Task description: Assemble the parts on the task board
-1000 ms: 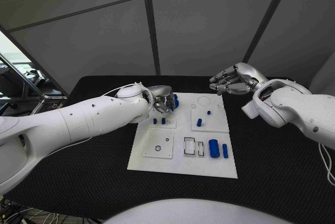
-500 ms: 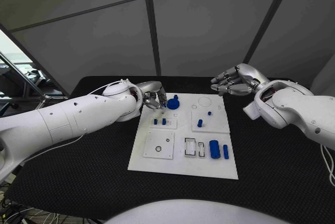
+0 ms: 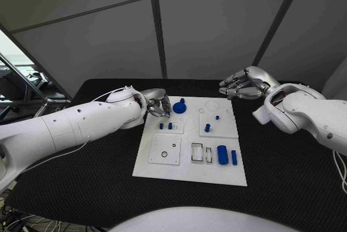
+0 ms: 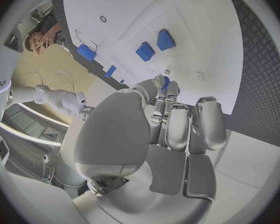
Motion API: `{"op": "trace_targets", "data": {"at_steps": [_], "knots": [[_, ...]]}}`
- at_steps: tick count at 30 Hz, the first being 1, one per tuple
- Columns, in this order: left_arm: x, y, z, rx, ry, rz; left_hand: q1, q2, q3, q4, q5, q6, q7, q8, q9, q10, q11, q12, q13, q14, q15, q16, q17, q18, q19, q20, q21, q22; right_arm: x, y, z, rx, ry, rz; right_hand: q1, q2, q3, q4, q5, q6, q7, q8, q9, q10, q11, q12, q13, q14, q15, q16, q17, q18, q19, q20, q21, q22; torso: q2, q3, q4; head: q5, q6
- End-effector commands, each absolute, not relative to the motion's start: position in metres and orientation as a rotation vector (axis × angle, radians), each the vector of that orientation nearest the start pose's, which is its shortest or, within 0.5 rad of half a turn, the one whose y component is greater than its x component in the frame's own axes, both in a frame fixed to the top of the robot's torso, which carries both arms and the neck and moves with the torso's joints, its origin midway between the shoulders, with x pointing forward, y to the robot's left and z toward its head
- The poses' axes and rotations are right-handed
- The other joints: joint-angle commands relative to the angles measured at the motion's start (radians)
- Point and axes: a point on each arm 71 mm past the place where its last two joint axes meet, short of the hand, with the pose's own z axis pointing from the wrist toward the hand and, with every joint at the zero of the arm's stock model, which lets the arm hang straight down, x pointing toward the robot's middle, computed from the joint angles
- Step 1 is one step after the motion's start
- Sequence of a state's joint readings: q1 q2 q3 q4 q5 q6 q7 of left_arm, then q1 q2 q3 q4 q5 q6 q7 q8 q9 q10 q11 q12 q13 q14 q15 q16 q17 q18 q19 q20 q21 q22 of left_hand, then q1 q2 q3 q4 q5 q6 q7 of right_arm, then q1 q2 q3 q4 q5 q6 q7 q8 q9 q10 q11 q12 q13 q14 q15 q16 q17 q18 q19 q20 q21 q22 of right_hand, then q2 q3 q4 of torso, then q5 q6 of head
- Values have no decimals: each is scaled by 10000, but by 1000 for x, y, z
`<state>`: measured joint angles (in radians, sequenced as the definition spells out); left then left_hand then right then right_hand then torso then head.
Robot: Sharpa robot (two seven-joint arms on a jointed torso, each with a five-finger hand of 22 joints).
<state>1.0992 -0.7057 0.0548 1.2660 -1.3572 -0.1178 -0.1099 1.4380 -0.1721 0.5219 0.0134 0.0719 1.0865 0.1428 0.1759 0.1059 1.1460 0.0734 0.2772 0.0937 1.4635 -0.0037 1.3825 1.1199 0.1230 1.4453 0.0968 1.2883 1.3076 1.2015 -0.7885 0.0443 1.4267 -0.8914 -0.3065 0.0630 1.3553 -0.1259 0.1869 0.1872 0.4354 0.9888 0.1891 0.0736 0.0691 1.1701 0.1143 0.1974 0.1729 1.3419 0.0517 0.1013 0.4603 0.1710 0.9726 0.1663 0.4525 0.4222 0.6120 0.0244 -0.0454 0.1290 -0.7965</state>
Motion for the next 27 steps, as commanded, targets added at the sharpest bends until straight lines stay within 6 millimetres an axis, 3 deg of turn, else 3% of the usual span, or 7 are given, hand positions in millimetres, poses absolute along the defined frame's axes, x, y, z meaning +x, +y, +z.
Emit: {"op": "trace_targets", "data": {"at_steps": [1, 27], "knots": [[520, 207, -237, -121, 19287, -6043, -105, -14, 54, -23, 17, 78, -9, -54, -11, 85, -7, -41, -17, 152, -9, 18, -12, -589, 69, -5, 21, 1297, 514, -201, -158, 3338, 16361, 10380, 18, 52, 12, 35, 64, -62, 8, 28, 7, -61, 1, 34, -9, 47, 10, -65, -17, 107, 97, -3, -42, -10, 9, 8, 0, 6, 3], [522, 201, -244, 16, 19692, -5793, -146, -34, 48, -25, 14, 67, -4, -78, -22, 85, -3, -75, -21, 147, -9, 12, -39, -585, 63, -6, 3, 1292, 515, -199, -158, 3316, 16384, 10415, 18, 52, 12, 35, 64, -62, 8, 28, 7, -61, 1, 34, -9, 47, 10, -65, -17, 107, 97, -3, -42, -10, 10, 7, 8, -29, -55]]}}
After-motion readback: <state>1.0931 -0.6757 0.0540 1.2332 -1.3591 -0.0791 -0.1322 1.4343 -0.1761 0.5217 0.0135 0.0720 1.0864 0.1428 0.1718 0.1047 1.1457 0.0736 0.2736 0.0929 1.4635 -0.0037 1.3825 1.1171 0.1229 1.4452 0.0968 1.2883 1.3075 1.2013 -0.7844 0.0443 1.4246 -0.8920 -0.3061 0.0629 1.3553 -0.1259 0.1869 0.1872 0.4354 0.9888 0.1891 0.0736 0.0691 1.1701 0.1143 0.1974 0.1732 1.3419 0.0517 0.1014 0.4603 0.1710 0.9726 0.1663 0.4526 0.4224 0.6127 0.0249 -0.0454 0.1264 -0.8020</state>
